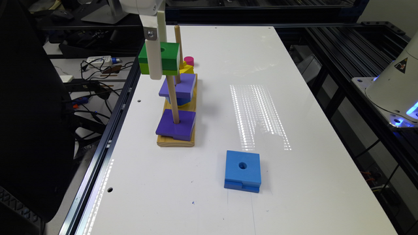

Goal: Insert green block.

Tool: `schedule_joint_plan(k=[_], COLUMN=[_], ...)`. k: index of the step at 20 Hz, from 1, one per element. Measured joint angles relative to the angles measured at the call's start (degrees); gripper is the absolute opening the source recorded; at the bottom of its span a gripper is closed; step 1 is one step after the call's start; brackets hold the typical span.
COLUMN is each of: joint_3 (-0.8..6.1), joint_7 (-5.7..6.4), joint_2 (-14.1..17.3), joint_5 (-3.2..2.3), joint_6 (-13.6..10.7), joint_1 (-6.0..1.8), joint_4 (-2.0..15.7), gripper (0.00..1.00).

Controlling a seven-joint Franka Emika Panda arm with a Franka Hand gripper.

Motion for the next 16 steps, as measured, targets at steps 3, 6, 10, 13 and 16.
schedule_joint_plan(k=[3, 6, 10, 13, 16], joint_3=[0.0, 0.0, 0.0, 0.0, 0.0], joint_7=[0.0, 0.0, 0.0, 0.0, 0.0], joint_2=[0.38, 0.41, 0.41, 0.76, 0.76], joint_5=[0.0, 0.0, 0.0, -0.01, -0.01], joint_6=[0.02, 0.02, 0.02, 0.17, 0.17], joint_1=[-0.01, -0.01, -0.01, -0.01, -0.01], joint_4=[-0.01, -0.01, -0.01, 0.0, 0.0], gripper=[0.0, 0.0, 0.0, 0.0, 0.0])
